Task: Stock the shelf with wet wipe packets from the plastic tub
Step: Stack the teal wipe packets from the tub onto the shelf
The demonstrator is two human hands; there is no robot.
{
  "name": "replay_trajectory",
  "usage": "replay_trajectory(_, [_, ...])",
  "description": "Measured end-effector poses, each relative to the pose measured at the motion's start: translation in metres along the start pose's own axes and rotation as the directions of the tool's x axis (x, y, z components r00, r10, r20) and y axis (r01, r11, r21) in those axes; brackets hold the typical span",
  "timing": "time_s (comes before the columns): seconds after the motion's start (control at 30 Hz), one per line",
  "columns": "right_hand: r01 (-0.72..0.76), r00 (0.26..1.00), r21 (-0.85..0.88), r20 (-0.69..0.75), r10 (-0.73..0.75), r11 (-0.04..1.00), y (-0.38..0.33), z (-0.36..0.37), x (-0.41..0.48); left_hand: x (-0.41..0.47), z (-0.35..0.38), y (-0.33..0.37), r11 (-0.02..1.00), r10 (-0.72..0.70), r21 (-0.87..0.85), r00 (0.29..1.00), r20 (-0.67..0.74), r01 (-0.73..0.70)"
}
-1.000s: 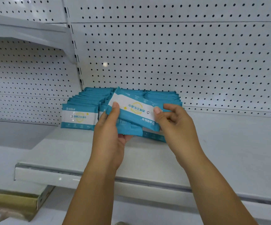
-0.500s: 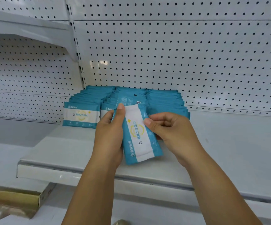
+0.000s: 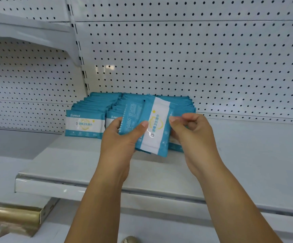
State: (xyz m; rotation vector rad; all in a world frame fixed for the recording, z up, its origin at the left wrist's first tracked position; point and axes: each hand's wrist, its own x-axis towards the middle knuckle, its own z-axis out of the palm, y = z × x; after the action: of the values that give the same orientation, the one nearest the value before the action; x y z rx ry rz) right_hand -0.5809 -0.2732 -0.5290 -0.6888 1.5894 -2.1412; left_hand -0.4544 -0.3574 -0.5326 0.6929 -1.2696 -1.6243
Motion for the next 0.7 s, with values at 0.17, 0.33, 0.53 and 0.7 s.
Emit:
replay_trajectory(0.17, [-0.049, 0.993, 0.011, 0.112, 0.048, 0.999, -0.009, -0.005, 0.000, 0.001, -0.003, 0.001, 0.999, 0.034, 0.005, 0.999, -0.022, -0.034])
replay_trajectory(0.33, [0.002, 0.943, -0.234, 0.323, 0.076, 0.972, -0.004, -0.009, -0.003, 0.001, -0.007, 0.000, 0.997, 0.080, -0.007, 0.992, -0.094, -0.081])
replay_trajectory(0.53, [0.091, 0.964, -0.308, 0.267, -0.005, 0.947, -0.002, 0.000, -0.001, 0.011, -0.025, -0.001, 0.984, 0.161, -0.001, 0.901, -0.403, -0.176])
replay_trajectory(0.7, [0.172, 0.968, -0.408, 0.239, -0.077, 0.897, 0.007, 0.015, 0.002, 0.015, -0.044, -0.001, 0.975, 0.174, -0.021, 0.815, -0.553, -0.222])
